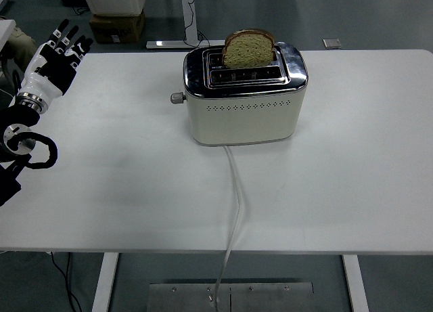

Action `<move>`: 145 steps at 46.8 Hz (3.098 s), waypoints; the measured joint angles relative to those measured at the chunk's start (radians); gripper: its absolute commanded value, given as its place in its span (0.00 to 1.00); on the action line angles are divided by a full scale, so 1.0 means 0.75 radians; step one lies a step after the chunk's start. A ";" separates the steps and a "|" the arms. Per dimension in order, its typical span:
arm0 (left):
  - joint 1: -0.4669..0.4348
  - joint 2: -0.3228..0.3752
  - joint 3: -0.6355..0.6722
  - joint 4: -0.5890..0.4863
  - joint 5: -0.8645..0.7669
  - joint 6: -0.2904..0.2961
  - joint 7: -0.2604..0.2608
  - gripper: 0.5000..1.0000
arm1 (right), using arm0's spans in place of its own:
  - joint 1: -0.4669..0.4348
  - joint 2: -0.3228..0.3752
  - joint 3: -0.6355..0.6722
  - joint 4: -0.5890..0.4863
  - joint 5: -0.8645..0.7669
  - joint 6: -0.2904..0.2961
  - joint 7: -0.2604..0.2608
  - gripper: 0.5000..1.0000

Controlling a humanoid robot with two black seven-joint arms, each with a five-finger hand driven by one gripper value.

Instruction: Press down toaster

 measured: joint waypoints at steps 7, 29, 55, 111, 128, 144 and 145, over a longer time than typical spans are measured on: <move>0.002 -0.008 0.000 0.000 0.000 0.000 -0.001 1.00 | 0.000 0.000 0.000 0.000 0.000 0.000 0.000 1.00; 0.003 -0.065 -0.007 -0.003 -0.004 -0.014 -0.002 1.00 | 0.000 0.000 0.000 0.000 0.000 0.000 0.000 1.00; -0.005 -0.086 -0.010 -0.004 -0.014 -0.010 0.000 1.00 | 0.000 0.000 -0.002 0.000 0.000 0.000 0.000 1.00; -0.268 0.396 0.050 -0.626 0.049 0.156 0.298 1.00 | 0.000 0.000 -0.002 0.000 0.000 0.000 0.000 1.00; -0.586 0.633 0.418 -0.812 0.605 -0.119 0.431 1.00 | 0.000 0.000 -0.002 0.000 0.000 0.001 0.000 1.00; -0.726 0.645 0.572 -0.810 1.046 -0.338 0.440 1.00 | 0.000 0.000 -0.002 0.000 0.000 0.001 0.000 1.00; -0.732 0.645 0.579 -0.810 1.064 -0.339 0.440 1.00 | 0.000 0.000 -0.002 0.000 0.000 0.001 0.000 1.00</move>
